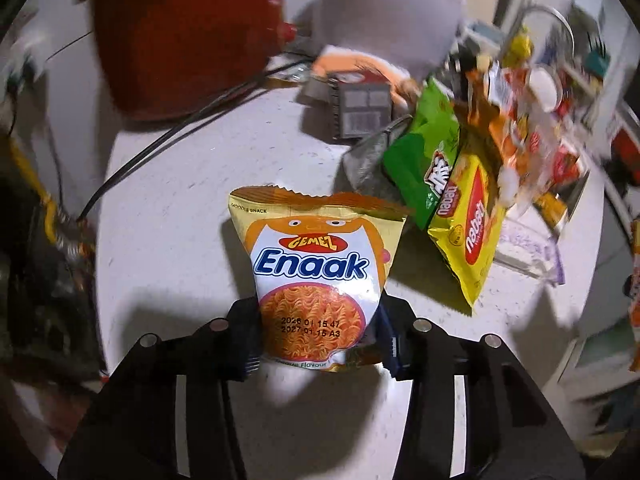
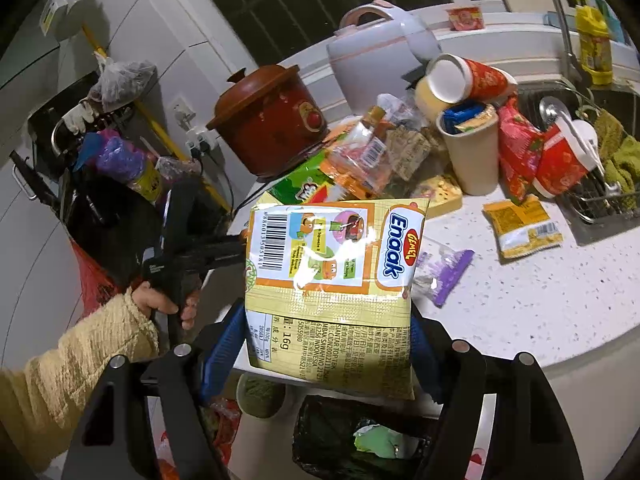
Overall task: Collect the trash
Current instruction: 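Grasp the yellow Enaak packet with the right tool while the left tool grasps the orange Enaak packet, then lower both Enaak packets and release them into the black trash bag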
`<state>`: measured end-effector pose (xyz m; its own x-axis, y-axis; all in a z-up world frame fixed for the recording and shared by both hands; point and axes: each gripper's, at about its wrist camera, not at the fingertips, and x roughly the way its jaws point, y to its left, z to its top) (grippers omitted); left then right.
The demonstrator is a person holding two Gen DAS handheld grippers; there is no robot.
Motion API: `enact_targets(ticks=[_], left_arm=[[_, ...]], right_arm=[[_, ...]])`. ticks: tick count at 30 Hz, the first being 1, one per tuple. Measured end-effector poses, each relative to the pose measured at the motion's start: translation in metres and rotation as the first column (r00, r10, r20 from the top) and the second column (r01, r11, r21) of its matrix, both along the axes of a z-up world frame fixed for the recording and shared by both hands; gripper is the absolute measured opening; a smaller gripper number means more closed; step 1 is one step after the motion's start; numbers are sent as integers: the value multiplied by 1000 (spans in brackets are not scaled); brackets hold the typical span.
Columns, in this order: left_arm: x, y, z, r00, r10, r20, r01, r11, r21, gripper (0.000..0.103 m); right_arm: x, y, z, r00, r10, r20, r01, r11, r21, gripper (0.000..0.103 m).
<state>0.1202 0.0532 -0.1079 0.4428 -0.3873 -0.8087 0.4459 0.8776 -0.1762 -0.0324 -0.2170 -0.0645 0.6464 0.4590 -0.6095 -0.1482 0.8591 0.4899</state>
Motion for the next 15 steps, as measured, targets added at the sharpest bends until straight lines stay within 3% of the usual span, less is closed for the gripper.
enact_targets(ticks=[9, 12, 15], left_arm=[[-109, 60, 55, 994, 69, 85, -44, 963, -267, 44], [-153, 70, 60, 994, 80, 77, -54, 956, -288, 44], [-191, 79, 49, 995, 94, 14, -86, 952, -292, 44]], right_arm=[[3, 25, 9, 991, 137, 13, -137, 991, 4, 72], [-2, 39, 12, 976, 218, 16, -218, 976, -20, 72], [-10, 54, 10, 955, 296, 8, -295, 953, -60, 72]])
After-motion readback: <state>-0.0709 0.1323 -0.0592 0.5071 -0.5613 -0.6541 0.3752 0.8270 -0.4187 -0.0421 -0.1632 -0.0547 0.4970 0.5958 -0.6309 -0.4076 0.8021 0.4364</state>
